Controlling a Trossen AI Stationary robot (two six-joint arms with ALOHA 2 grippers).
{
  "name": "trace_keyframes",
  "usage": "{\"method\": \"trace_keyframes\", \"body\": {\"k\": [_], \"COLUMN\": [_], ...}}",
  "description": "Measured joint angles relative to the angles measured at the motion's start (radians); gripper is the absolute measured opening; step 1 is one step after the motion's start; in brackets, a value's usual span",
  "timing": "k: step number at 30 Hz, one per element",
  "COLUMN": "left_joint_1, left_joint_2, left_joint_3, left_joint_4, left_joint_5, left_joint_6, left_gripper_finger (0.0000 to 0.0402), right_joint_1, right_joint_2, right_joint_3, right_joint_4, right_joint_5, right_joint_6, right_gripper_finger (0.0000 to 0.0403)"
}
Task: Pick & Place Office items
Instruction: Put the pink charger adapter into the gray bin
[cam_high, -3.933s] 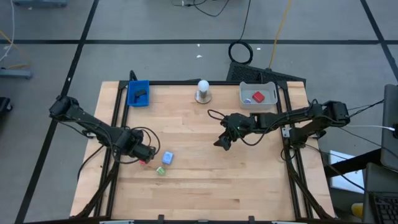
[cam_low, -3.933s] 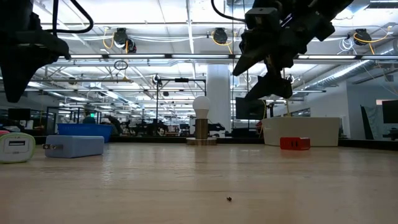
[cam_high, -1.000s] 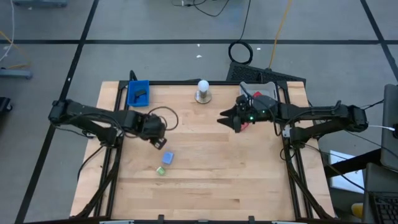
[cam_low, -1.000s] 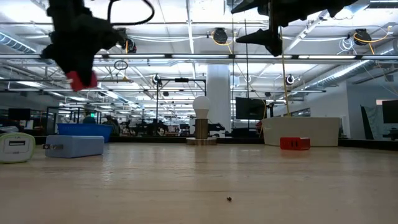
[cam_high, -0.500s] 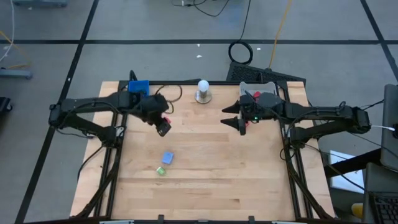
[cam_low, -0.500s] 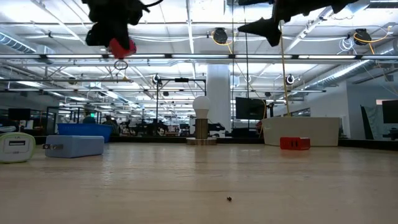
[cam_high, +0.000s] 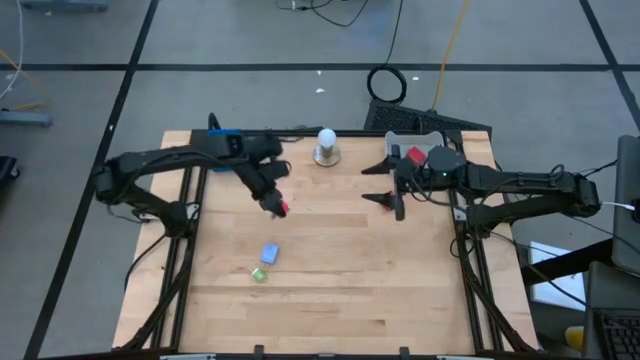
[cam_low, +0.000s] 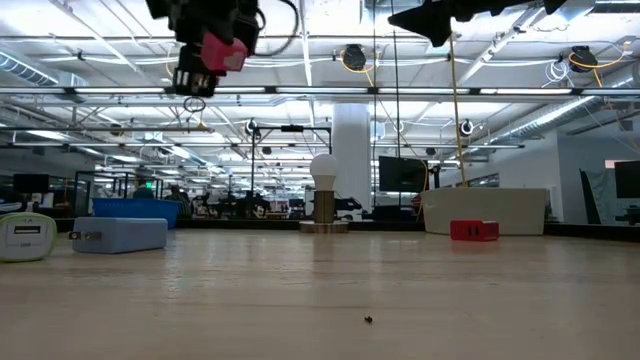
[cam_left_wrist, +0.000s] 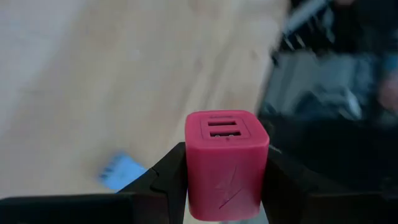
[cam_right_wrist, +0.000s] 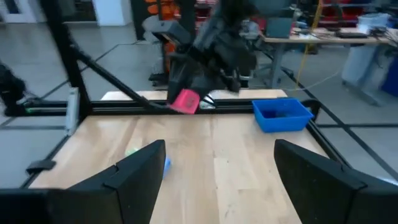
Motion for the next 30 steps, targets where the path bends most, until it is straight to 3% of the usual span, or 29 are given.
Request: {"method": "trace_keyframes", "body": {"k": [7,21,30], "left_joint_1": [0.008,0.047,0.000], "left_joint_2": [0.134,0.395,0.522], "left_joint_3": [0.024,0.395,0.506], "left_joint_4": [0.090,0.085,0.087], "left_joint_5": [0.247,0.496,0.595], "left_joint_6": [0.035,0.068,0.051], "left_gripper_finger": [0.0152,0.0152,0.0152], "right_joint_1": [0.001,0.002,0.027], "right_joint_2": [0.005,0.005,0.006], "right_joint_3": [0.000,0.000,0.000], "right_joint_4": [-0.028,-0.010,0.031], "right_joint_5": [-0.058,-0.143,-0.170], "right_joint_6": [-0.016,0.007,0.067], "right_gripper_finger": [0.0295,0.0295,0.0295]}}
